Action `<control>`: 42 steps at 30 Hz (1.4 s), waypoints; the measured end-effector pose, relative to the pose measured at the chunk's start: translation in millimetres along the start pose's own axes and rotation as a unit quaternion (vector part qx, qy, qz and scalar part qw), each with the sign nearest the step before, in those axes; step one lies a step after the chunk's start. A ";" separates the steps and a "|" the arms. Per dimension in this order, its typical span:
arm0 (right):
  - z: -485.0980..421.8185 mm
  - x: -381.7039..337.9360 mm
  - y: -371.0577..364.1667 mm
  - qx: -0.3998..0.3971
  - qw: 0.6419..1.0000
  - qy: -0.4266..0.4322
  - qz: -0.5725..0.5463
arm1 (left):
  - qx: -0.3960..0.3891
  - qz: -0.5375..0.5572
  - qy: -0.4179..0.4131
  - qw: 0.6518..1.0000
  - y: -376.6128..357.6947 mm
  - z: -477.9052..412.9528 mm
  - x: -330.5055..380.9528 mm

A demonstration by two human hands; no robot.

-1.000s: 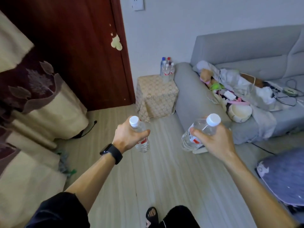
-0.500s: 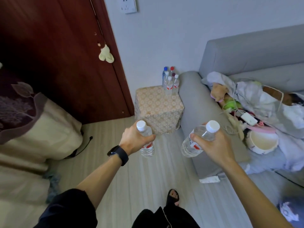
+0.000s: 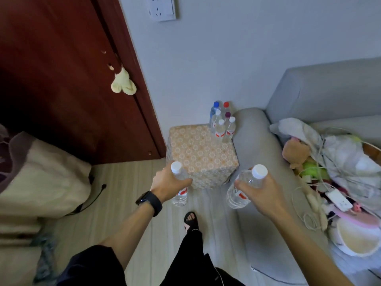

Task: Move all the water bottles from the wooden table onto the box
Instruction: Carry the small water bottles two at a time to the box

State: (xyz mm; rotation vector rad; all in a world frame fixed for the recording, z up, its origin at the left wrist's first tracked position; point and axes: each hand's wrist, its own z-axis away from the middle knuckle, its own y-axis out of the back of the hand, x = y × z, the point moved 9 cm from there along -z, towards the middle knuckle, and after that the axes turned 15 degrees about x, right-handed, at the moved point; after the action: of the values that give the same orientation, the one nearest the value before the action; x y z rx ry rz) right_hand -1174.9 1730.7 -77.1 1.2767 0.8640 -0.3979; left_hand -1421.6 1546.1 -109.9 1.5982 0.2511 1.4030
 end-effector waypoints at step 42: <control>-310.7 93.4 -377.7 -0.176 0.972 -0.144 0.062 | -0.096 0.114 0.180 0.972 -277.4 -324.3 -85.3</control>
State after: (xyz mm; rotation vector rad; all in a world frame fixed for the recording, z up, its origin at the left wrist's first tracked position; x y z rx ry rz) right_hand -1482.7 1935.5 -410.5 0.9121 0.5743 -0.3046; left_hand -1609.3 1796.9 -412.1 1.2374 0.1393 1.8371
